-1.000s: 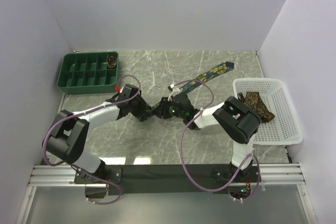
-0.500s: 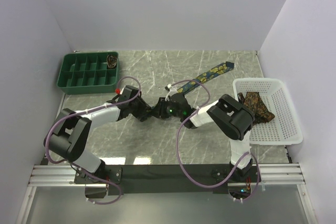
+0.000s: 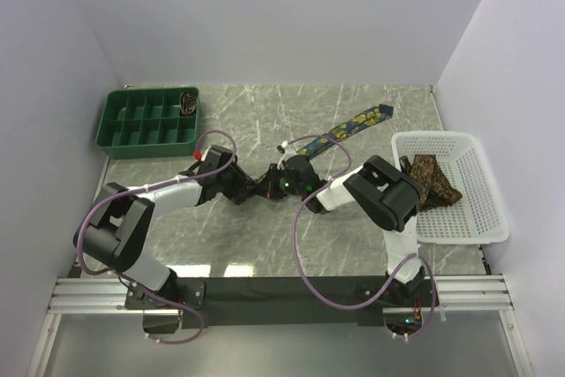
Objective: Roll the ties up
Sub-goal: Roll the tie
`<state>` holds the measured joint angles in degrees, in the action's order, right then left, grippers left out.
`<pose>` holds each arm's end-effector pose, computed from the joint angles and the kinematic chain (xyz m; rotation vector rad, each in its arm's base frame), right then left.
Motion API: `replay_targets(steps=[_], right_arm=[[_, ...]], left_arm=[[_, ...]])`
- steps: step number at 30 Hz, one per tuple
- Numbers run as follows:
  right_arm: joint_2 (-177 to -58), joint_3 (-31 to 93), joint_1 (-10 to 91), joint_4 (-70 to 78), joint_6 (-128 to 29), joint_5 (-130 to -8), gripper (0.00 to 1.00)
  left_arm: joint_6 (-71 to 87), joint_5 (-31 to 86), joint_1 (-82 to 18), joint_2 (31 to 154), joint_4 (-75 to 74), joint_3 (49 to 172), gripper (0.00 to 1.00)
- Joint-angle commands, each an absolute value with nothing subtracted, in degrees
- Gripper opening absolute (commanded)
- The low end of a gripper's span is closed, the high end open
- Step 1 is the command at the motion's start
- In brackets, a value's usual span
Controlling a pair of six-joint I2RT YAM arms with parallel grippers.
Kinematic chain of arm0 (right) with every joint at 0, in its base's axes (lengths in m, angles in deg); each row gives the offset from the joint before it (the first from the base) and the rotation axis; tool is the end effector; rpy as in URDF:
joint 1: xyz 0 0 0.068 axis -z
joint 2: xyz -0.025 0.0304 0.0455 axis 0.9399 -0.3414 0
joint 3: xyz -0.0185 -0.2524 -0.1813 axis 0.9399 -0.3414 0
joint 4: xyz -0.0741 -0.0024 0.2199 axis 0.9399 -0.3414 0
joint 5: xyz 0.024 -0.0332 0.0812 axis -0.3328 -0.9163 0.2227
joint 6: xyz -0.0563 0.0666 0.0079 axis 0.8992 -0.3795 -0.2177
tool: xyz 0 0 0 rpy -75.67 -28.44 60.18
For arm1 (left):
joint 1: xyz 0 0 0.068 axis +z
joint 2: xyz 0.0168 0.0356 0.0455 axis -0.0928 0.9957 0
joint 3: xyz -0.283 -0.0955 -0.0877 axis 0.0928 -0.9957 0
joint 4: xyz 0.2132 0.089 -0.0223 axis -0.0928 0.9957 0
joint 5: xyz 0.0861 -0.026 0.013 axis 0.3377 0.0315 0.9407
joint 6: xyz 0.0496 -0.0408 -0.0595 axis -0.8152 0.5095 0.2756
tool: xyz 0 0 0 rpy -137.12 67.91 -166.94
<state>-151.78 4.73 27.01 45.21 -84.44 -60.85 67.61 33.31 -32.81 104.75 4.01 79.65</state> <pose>0.2970 0.3070 0.1568 -0.2199 2.1966 1.1835 0.2638 -0.1408 0.1889 -0.9483 2.4186 -0.7725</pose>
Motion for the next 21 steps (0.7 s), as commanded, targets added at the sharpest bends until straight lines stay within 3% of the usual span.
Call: replay_targets(steps=[1,4,5,9,21], right_arm=[[-154.01,5.68,29.08,40.18,-85.46,-60.84,0.0],[-154.62,7.0,30.04,37.28,-85.03,-60.31,0.0],[-154.71,7.35,30.13,36.66,-84.85,-60.31,0.0],[-155.15,8.85,30.31,34.11,-84.23,-59.96,0.0],[-156.12,10.17,31.19,31.91,-84.67,-57.94,0.0]], left_arm=[[68.06,33.46,-33.01,101.7,2.1,78.17,0.47],[66.57,34.86,-33.01,97.93,2.01,77.47,0.55],[66.04,35.39,-33.01,96.77,2.01,77.21,0.64],[63.58,39.17,-32.92,90.97,4.03,74.92,0.82],[63.4,34.96,-29.06,90.87,-6.25,64.02,0.78]])
